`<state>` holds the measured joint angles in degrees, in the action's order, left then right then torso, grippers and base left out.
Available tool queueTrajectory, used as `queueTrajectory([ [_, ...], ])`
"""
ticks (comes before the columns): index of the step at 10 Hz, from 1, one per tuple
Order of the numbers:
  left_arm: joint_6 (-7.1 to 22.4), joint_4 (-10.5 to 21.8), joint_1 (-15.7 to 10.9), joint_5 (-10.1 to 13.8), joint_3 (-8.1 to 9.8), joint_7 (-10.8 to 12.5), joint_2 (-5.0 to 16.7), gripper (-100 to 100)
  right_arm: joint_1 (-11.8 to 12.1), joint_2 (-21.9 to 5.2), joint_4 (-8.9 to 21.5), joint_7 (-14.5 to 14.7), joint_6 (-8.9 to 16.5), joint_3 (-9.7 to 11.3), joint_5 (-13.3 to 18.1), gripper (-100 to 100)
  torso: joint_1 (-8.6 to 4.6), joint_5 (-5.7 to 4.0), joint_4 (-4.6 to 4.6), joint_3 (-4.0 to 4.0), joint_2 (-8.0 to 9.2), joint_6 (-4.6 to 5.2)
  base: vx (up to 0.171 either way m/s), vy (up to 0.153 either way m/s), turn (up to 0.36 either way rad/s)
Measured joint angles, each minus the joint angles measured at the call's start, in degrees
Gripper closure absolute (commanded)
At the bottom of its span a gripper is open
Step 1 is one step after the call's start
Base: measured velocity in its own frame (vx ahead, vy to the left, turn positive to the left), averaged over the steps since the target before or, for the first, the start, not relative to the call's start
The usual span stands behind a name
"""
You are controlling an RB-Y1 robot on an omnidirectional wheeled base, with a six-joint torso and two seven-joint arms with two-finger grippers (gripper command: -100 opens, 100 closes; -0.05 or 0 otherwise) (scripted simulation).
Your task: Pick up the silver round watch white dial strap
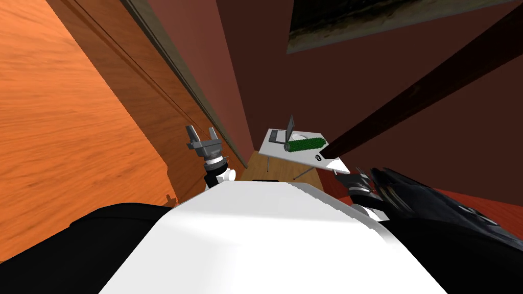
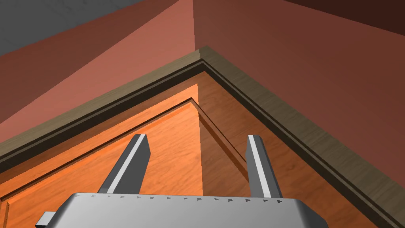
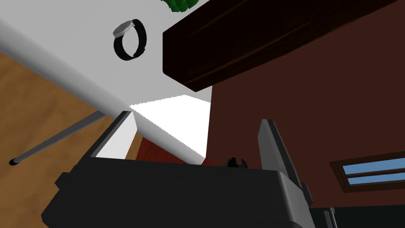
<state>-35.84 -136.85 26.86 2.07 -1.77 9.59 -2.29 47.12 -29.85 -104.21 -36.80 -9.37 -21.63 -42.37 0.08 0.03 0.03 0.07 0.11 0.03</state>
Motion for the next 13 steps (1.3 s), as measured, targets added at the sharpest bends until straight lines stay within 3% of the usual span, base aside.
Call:
queueTrajectory([
  [1, 0.0, 0.0, 0.0, 0.0, 0.0, 0.0, 0.0, 0, 0.57, -0.11, -0.2, -0.41, 0.19, -0.24, -1.13, -100, -0.09, -0.01, 0.0, -0.01, -0.01, 0.0, -0.023, 0.034, 0.231],
  [3, 0.0, 0.0, 0.0, 0.0, 0.0, 0.0, 0.0, 0, 1.37, -1.27, 0.79, -2.47, 2.95, -2.02, -4.49, -100, -0.05, -0.01, 0.01, 0.02, 0.03, 0.0, -0.005, 0.052, 0.167],
  [10, 0.0, 0.0, 0.0, 0.0, 0.0, 0.0, 0.0, 0, 6.51, -5.67, 7.49, -11.33, 8.15, -4.96, -16.99, -100, -0.05, -0.01, -0.01, -0.04, -0.08, -0.03, 0.006, 0.036, 0.173],
  [13, 0.0, 0.0, 0.01, 0.0, 0.01, 0.0, 0.0, 0, 8.45, -5.66, 8.23, -14.07, 11.72, -7.13, -21.77, -100, -0.1, -0.02, -0.02, -0.05, -0.09, 0.01, 0.019, 0.025, 0.192],
])
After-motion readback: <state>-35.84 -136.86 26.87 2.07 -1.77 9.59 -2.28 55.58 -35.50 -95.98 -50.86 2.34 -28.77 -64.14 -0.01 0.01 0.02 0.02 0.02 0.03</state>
